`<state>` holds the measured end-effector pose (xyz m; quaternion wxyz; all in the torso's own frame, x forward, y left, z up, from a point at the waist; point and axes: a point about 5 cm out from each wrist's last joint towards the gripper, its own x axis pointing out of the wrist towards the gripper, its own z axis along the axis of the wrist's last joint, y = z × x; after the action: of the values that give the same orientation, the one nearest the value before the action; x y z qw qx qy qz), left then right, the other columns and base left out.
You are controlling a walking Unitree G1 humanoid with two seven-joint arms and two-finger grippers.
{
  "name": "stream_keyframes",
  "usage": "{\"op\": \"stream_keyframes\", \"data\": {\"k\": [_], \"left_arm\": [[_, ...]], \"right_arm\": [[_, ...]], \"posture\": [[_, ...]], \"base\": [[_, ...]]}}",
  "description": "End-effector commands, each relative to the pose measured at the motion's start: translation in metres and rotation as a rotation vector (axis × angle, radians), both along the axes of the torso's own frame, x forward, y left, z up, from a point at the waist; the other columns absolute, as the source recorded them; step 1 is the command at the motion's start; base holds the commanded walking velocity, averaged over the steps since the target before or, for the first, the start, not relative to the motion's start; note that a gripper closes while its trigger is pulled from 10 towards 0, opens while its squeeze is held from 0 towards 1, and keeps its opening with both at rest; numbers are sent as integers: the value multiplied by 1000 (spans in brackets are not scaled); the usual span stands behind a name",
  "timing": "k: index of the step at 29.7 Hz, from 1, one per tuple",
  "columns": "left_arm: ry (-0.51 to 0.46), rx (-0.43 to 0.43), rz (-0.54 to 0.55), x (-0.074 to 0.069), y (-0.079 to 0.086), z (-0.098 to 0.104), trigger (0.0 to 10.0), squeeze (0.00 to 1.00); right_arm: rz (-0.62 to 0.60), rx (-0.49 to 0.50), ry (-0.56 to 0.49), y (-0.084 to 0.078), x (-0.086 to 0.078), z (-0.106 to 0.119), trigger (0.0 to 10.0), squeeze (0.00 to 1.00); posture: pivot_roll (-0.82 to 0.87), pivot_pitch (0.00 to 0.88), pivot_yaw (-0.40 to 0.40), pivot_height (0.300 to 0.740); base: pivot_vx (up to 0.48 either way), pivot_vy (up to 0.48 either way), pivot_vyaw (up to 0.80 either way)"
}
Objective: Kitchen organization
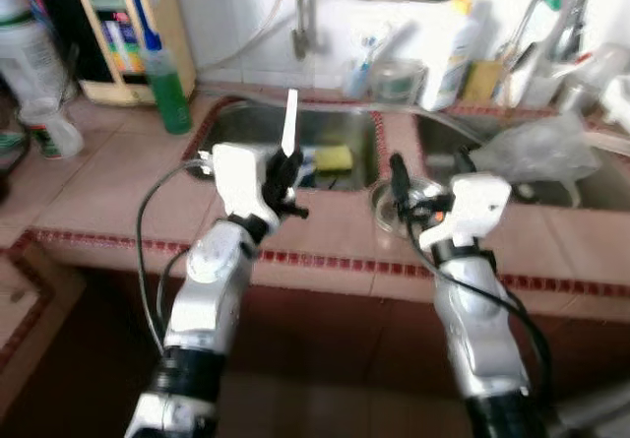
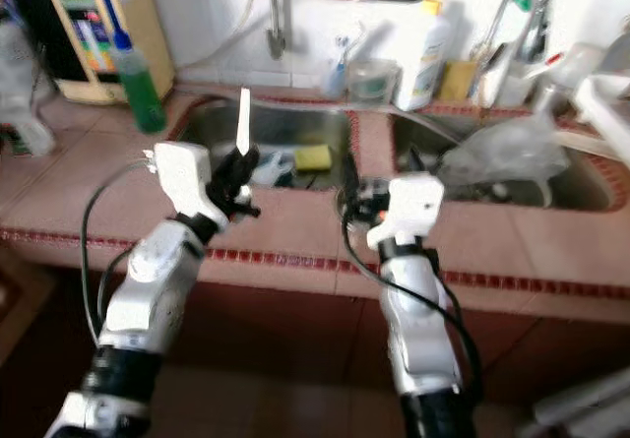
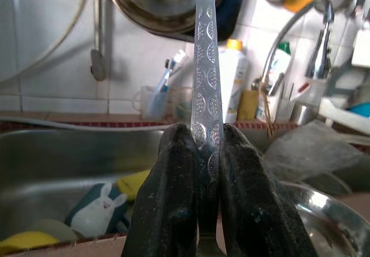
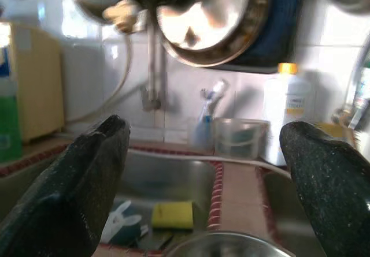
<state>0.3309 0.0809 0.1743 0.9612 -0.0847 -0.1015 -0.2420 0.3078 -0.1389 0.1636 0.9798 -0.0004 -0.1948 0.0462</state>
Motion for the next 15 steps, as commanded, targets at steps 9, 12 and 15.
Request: {"op": "stream_keyframes", "data": {"k": [9,12,15], "left_arm": [[-15,52,17,3,9,3,10000,0],[-21,65,13,3,8,3,10000,0],[-21,75,8,4,7,3,10000,0]], "right_arm": [[9,19,-21,6,4,6,10000,0],[9,19,-24,6,5,6,10000,0],[9,19,-27,6,5,7,10000,0]], "posture": [[-99,0,30,740],[-98,0,28,740],[-98,0,29,740]], "base": [[0,0,0],[0,0,0],[0,0,0]]}}
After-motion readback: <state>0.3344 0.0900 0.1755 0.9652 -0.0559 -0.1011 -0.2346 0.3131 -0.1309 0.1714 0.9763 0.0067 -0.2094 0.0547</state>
